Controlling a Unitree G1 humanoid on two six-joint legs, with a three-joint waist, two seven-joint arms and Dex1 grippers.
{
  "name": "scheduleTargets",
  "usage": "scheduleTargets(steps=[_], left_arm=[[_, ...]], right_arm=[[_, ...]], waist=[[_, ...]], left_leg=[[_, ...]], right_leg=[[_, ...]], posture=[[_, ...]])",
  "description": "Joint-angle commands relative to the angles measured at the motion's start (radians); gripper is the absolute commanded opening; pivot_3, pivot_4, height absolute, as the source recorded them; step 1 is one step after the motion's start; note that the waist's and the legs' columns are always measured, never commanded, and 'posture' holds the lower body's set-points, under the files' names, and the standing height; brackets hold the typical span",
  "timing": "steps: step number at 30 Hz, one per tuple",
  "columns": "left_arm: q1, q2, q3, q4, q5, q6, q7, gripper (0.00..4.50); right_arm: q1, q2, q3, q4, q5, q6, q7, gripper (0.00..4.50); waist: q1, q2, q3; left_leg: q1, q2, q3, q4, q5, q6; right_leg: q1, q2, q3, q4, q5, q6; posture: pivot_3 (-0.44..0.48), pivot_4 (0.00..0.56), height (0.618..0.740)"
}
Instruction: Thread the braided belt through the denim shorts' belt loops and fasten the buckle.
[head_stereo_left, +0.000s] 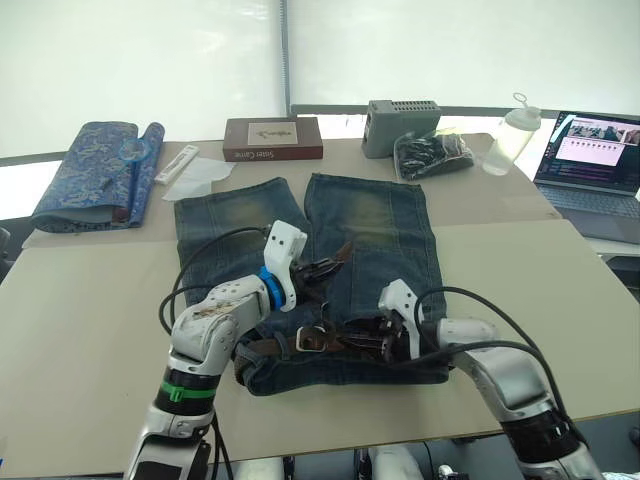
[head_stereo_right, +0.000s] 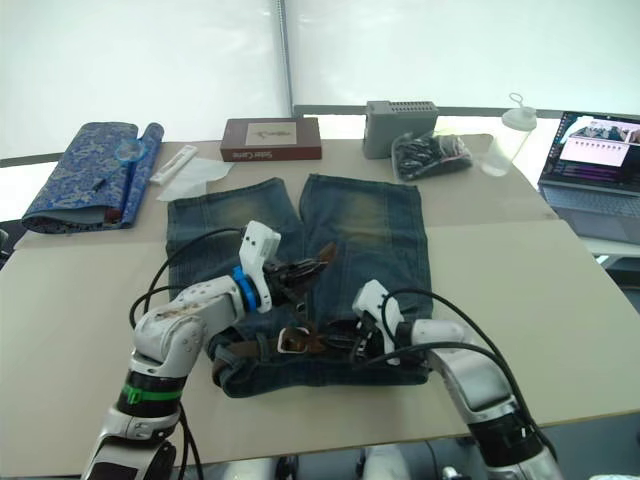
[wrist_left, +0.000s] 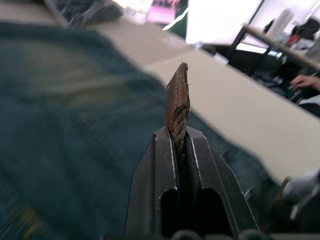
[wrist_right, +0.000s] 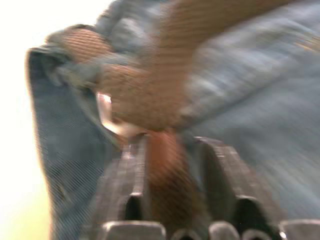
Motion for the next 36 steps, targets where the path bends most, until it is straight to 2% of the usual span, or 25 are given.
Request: scheduleTargets(steps=[1,4,9,15,18,23,29,36], left_arm=[[0.02,0.09,-0.022,-0.105,-0.002,-0.011,-0.082,0.0],[0.041,0.18,-0.031,-0.121,0.026,-0.048,-0.132,0.0],[0.05,0.317,-0.081,-0.144,0.126,-0.211,-0.238,0.0],[0.063,0.497,-0.125,-0.142,0.261,-0.529,-0.46,0.0],[0.071,0.566,-0.156,-0.149,0.29,-0.605,-0.557,0.0],[0.056,0.617,-0.209,-0.113,0.412,-0.787,-0.635,0.0],[-0.006,0.624,-0.261,-0.009,0.596,-1.032,-0.637,0.0],[-0.094,0.61,-0.326,0.096,0.667,-1.257,-0.689,0.0]], right_arm=[[0.04,-0.043,-0.048,-0.15,0.048,0.062,-0.026,1.84],[0.055,-0.075,-0.037,-0.186,0.029,0.076,-0.054,1.84],[0.047,-0.087,-0.005,-0.208,0.029,0.083,-0.078,1.84],[-0.01,-0.063,0.068,-0.154,-0.011,0.035,-0.071,1.84],[-0.045,-0.056,0.105,-0.117,-0.025,0.011,-0.052,1.84],[-0.1,-0.061,0.165,-0.055,-0.08,-0.056,-0.023,1.84],[-0.106,-0.078,0.167,-0.055,-0.085,-0.041,0.005,1.84],[-0.13,-0.114,0.188,-0.065,-0.112,-0.018,0.021,1.84]], waist=[[0.003,0.0,0.0],[0.001,0.0,0.0],[0.001,0.0,0.001],[-0.001,0.0,0.002],[-0.001,0.001,0.003],[0.005,0.001,0.003],[0.005,0.001,0.003],[0.008,0.001,0.003]], left_leg=[[-0.004,0.0,0.0,0.001,0.0,0.0],[-0.005,-0.001,0.001,0.0,0.0,0.001],[-0.005,0.0,0.001,0.0,0.0,0.0],[-0.005,0.0,0.002,0.0,-0.001,0.0],[-0.006,0.0,0.002,-0.001,-0.001,0.0],[-0.008,0.0,0.002,-0.002,-0.001,0.001],[-0.008,0.0,0.003,-0.002,-0.002,0.002],[-0.008,0.0,0.003,-0.001,-0.001,0.002]], right_leg=[[-0.003,0.0,0.001,0.001,0.0,0.0],[-0.005,0.0,0.001,0.0,0.0,0.001],[-0.006,0.0,0.0,0.0,0.0,0.0],[-0.006,-0.001,0.0,-0.003,-0.001,-0.001],[-0.007,-0.001,0.0,-0.005,-0.001,-0.001],[-0.006,-0.001,0.0,-0.006,-0.001,-0.001],[-0.006,-0.001,-0.001,-0.007,0.0,0.0],[-0.006,-0.001,-0.001,-0.007,0.0,0.0]], posture=[[0.0,0.15,0.709],[0.0,0.15,0.709],[0.0,0.15,0.709],[0.0,0.15,0.709],[0.0,0.15,0.709],[0.0,0.15,0.709],[0.0,0.15,0.709],[0.0,0.15,0.709]])
